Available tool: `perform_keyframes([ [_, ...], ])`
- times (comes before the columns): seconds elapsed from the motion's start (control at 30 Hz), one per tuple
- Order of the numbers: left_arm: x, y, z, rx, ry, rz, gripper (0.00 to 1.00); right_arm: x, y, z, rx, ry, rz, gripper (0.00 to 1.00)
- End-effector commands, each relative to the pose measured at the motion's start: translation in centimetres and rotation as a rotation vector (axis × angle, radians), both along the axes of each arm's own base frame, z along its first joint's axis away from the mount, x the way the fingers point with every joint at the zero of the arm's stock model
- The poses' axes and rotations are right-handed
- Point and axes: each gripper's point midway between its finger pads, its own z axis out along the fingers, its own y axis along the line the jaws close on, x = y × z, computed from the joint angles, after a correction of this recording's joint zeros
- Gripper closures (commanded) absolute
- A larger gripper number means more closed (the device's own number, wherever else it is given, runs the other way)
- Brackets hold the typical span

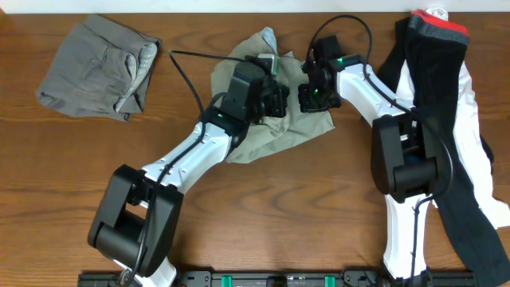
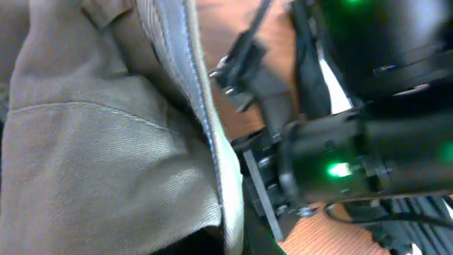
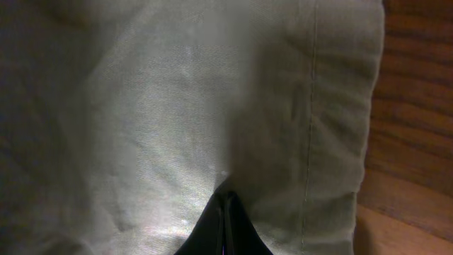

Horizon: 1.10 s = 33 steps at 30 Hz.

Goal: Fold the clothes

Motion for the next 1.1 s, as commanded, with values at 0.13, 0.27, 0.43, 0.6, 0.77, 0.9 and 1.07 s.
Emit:
perform_keyframes([
  [0.13, -0.3, -2.2, 2.0, -0.042, -0.051, -0.038, 0.02, -3.1, 0.1, -4.3, -0.030, 0.125, 0.008, 0.99],
  [0.27, 0.2, -1.4, 2.0, -0.047, -0.042, -0.015, 0.02, -2.8, 0.1, -4.2, -0.010, 0.121, -0.006, 0.99],
  [0.43, 1.4, 1.3, 2.0, -0.062, 0.001, 0.064, 0.02, -1.8, 0.1, -2.9, 0.059, 0.111, -0.017, 0.99],
  [0.6, 2.0, 5.1, 2.1, -0.038, 0.045, 0.137, 0.02, -0.3, -0.7, 0.3, 0.126, 0.060, -0.022, 0.99],
  [0.77, 1.8, 8.0, 1.2, 0.000, 0.107, 0.185, 0.02, 0.2, -0.9, 3.0, 0.162, 0.015, -0.006, 0.79],
  [0.9, 1.2, 9.0, 0.0, 0.062, 0.136, 0.170, 0.02, 0.1, -1.0, 3.3, 0.159, 0.008, 0.017, 0.65],
  [1.07, 0.5, 9.5, -0.9, 0.113, 0.156, 0.144, 0.02, 0.3, -0.8, 3.5, 0.165, -0.015, 0.051, 0.59],
])
